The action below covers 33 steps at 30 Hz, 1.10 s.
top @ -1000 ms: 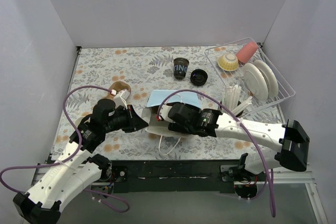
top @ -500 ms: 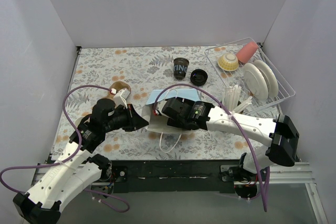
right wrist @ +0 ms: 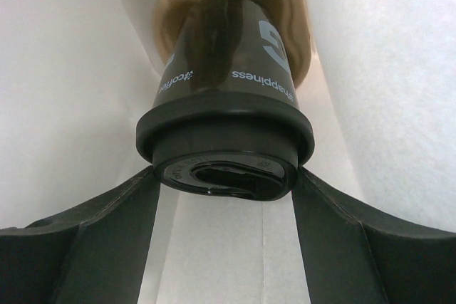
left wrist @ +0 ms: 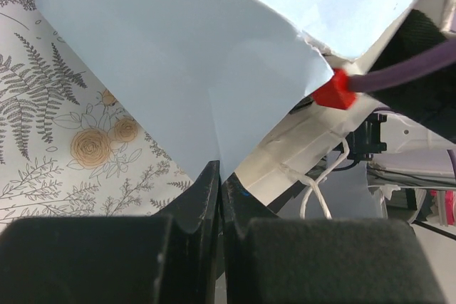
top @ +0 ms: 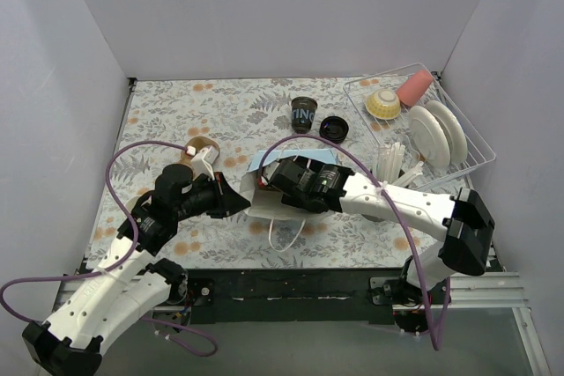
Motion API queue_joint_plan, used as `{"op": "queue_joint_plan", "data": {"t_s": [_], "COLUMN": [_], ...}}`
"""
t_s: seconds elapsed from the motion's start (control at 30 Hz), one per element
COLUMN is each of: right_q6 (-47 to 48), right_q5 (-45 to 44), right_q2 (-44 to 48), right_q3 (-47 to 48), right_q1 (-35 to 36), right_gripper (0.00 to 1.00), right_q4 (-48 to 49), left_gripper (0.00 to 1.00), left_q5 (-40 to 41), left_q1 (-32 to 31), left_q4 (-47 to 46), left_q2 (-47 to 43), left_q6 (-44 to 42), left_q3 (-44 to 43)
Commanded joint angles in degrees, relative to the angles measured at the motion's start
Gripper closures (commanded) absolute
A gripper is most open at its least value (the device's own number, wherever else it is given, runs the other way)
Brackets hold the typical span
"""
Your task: Pack the takeout coffee
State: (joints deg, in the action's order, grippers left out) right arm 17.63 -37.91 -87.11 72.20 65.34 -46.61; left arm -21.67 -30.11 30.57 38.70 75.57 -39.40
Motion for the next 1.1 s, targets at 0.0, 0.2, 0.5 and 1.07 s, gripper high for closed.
{"op": "queue_joint_plan", "data": {"t_s": [0.0, 0.2, 0.5, 1.07], "right_q6": [-2.9, -2.0, -1.3, -2.8], "right_q5": [-3.7, -2.5, 0.2, 1.8], "right_q2": [-1.3, -1.6, -1.0, 1.7], "right_q3": [1.0, -0.9, -3.6, -10.0], "right_q1": [-1.3, -2.4, -3.9, -4.7], "right_gripper": [0.63, 0.63, 0.63, 0.62], "right_q4": [-0.7, 2.7, 7.5, 16.1], "left_gripper": [1.00, 1.00, 1.00, 1.00], "left_q5": [0.1, -1.3, -1.6, -1.4], "left_q1": [0.0, 0.0, 0.0, 0.0], "left_q4": [-0.7, -2.3, -1.9, -0.3], "left_q2": [-0.4, -0.9, -3.4, -3.5], "left_q6": [-0.9, 0.0, 1.2, 1.9], "left_q3": [-2.3, -0.9, 1.5, 3.6]}}
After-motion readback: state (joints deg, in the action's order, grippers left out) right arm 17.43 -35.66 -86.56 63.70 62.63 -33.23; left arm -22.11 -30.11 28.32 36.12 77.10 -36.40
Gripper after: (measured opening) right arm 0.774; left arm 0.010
